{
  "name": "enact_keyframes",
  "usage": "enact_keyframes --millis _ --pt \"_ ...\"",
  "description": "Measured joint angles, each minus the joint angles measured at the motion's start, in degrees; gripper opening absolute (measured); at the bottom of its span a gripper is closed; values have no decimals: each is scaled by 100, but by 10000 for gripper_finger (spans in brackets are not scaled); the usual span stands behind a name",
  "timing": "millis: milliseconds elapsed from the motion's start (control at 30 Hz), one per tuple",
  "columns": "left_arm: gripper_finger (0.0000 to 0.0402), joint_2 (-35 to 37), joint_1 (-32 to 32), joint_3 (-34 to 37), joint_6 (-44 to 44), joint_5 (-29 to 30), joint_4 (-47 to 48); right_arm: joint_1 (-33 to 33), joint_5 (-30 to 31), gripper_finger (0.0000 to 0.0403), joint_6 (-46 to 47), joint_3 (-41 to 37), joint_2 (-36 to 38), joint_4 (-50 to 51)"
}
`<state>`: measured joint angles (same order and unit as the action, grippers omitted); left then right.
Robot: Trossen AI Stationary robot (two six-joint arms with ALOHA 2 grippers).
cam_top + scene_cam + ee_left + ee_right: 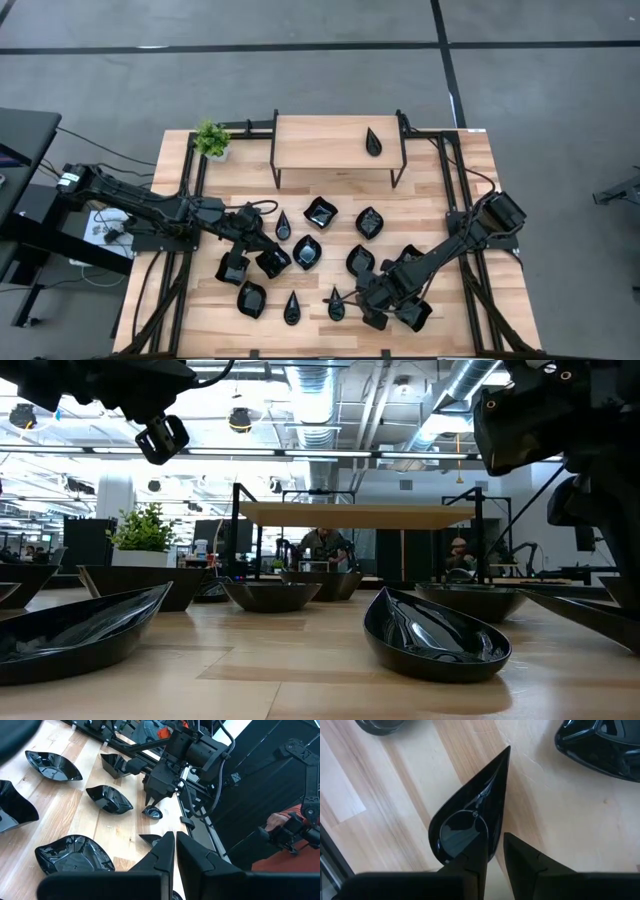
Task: Pick & Place Mini shaped plates
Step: Stack the black drop shaped plate on top of the black drop shaped plate on the shelf
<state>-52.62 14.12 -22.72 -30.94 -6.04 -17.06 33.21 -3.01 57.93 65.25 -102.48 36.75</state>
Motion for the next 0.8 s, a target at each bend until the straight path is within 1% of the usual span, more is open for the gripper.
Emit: enact_keyframes --millis 800 --pt "19 0 0 0 2 1 -15 2 151 58 0 -2 0 -124"
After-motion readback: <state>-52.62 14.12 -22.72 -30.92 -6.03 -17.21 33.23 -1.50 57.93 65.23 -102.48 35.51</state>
